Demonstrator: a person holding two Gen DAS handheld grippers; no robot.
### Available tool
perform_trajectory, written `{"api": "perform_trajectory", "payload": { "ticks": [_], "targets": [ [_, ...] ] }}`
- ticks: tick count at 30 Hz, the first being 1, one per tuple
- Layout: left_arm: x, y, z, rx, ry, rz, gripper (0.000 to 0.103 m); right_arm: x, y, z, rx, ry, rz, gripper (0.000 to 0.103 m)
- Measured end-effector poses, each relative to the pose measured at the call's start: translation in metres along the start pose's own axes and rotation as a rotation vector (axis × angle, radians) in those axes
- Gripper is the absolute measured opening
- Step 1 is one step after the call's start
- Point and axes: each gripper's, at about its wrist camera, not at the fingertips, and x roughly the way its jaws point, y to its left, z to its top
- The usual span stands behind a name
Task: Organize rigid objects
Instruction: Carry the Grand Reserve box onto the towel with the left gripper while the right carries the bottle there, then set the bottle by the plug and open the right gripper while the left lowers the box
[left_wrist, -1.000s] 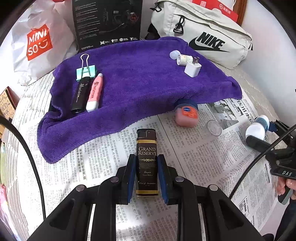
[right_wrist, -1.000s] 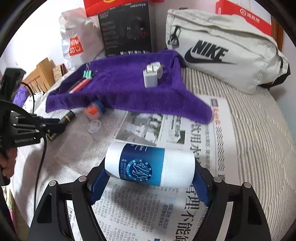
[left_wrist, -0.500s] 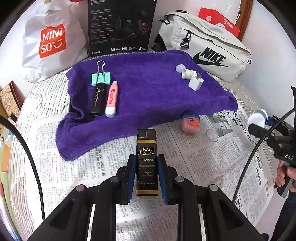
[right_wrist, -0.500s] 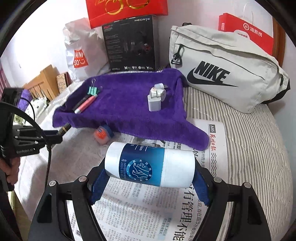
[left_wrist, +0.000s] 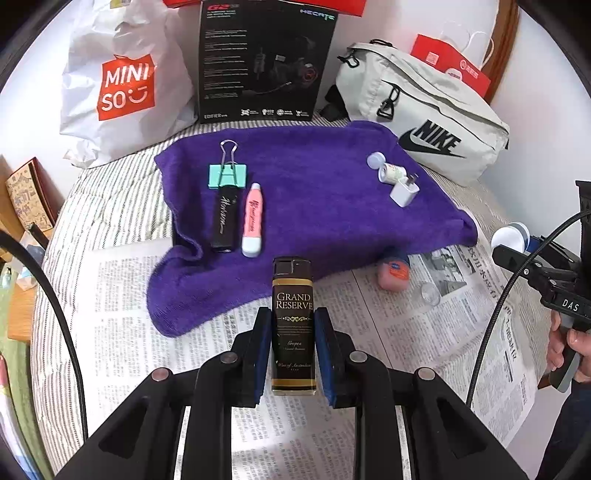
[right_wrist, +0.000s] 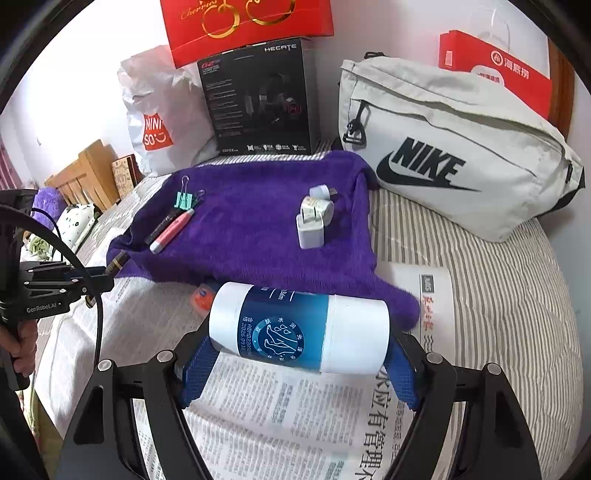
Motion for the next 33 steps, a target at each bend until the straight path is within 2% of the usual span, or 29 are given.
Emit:
{"api": "perform_trajectory", "payload": {
  "ticks": [8, 17, 23, 33],
  "targets": [
    [0.000, 0.005, 0.019, -0.014, -0.006, -0.001, 0.022, 0.009, -0.001, 0.020, -0.016, 0.013, -0.014, 0.079],
    [0.017, 0.008, 0.039, 0.001, -0.004, -0.011, 0.022, 0.039, -0.004, 0.042, -0.024, 0.039, -0.014, 0.079],
    [0.029, 0.014, 0.050, -0.002, -0.008, -0.022, 0.022, 0.070, 0.001, 0.057, -0.044, 0.100, -0.002, 0.079],
    [0.045, 0.030, 0.063, -0.020, 0.000, -0.040, 0.022, 0.114, 0.005, 0.061, -0.069, 0.222, -0.006, 0.079]
  ]
}}
